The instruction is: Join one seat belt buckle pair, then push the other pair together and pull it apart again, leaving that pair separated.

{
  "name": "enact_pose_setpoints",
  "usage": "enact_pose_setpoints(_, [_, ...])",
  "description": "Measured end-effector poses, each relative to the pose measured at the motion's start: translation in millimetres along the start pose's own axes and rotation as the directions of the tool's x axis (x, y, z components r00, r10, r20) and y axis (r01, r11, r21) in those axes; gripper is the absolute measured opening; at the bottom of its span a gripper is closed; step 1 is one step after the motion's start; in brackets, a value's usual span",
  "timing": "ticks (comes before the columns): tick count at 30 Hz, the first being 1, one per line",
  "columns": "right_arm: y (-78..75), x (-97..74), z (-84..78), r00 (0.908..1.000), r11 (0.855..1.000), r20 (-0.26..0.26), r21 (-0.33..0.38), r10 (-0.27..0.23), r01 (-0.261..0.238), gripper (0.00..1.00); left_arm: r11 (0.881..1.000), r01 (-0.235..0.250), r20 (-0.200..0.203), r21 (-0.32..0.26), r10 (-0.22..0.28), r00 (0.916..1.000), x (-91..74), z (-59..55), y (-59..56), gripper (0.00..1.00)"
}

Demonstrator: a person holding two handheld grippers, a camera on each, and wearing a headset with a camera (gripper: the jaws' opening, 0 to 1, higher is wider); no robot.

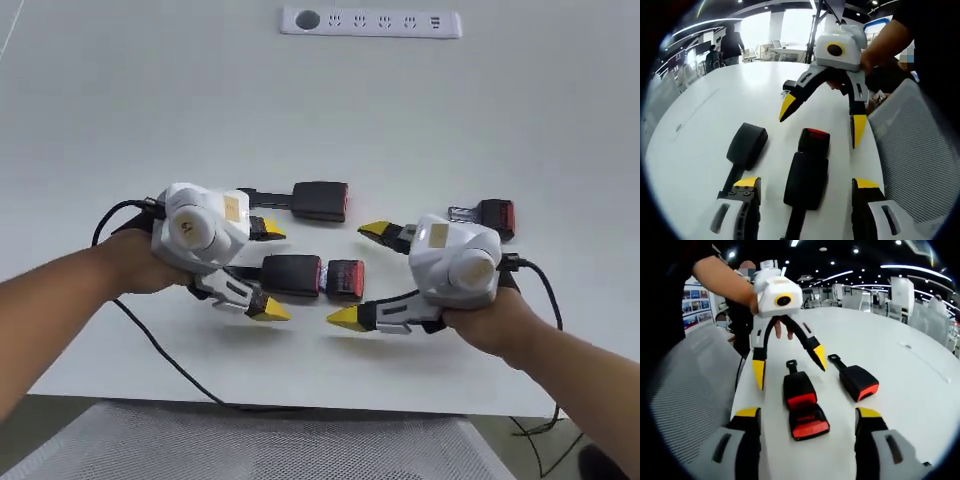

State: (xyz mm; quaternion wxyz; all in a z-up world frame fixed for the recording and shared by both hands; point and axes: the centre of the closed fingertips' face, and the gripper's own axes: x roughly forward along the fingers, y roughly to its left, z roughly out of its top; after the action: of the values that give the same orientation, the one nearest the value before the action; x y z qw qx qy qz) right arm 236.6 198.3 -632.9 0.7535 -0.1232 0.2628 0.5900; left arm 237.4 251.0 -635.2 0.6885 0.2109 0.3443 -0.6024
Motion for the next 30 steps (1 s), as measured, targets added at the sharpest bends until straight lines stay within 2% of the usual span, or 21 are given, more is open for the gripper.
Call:
enact_pose_setpoints(2, [-1.4,-7.8,0.5,0.9999,1.000,0.009,-0.007,-0.010,0.010,0.77,1.000,-0.019,-0.005,0.024,0.019,0.9998,-4.5,3.2,2.8,0.83])
enact_pose_setpoints(6, [-9.4,-26.4,-1.6,0.9989,0.999,0.008,-0.003,-0.045,0.045,0.83,0.999,-0.034,0.004,0.041,0.034,0.9994,-11.4,11.4,4.8,0.82])
enact_pose_setpoints(10, [-26.0,-52.5,-1.6,0.9946,0.995,0.036,0.005,-0.097,0.097,0.85,0.996,-0.061,0.015,0.064,0.060,0.9981,-17.9,22.9,13.0,0.82])
enact_pose_setpoints(14, [-50.2,-77.3,-12.7,0.9870,0.987,0.005,0.002,-0.161,0.161,0.86,0.992,-0.089,0.009,0.084,0.088,0.9961,-24.9,28.9,27.2,0.81])
enact_pose_setpoints(16, [-58.1,-88.4,-13.6,0.9849,0.985,0.009,0.009,-0.173,0.173,0.86,0.991,-0.105,0.020,0.084,0.104,0.9944,-29.9,33.7,35.3,0.81])
enact_pose_setpoints(18, [-66.6,-98.7,-18.1,0.9821,0.982,-0.011,0.017,-0.188,0.188,0.86,0.989,-0.116,0.028,0.087,0.113,0.9931,-33.5,36.8,41.5,0.81])
enact_pose_setpoints(20, [-74.6,-107.1,-19.9,0.9787,0.979,-0.014,0.010,-0.205,0.205,0.86,0.989,-0.119,0.024,0.091,0.117,0.9928,-36.0,38.9,48.6,0.81])
enact_pose_setpoints(23, [-90.4,-121.7,-22.8,0.9734,0.973,-0.014,0.037,-0.229,0.229,0.86,0.985,-0.125,0.009,0.116,0.125,0.9921,-40.2,39.9,59.1,0.81])
enact_pose_setpoints(27, [-105.5,-132.6,-29.9,0.9698,0.969,-0.035,0.047,-0.242,0.243,0.86,0.985,-0.138,0.023,0.102,0.136,0.9904,-44.9,43.5,75.9,0.81])
enact_pose_setpoints(30, [-112.8,-137.3,-37.9,0.9715,0.971,-0.060,0.052,-0.229,0.232,0.86,0.985,-0.140,0.020,0.105,0.139,0.9901,-42.9,43.7,85.8,0.81])
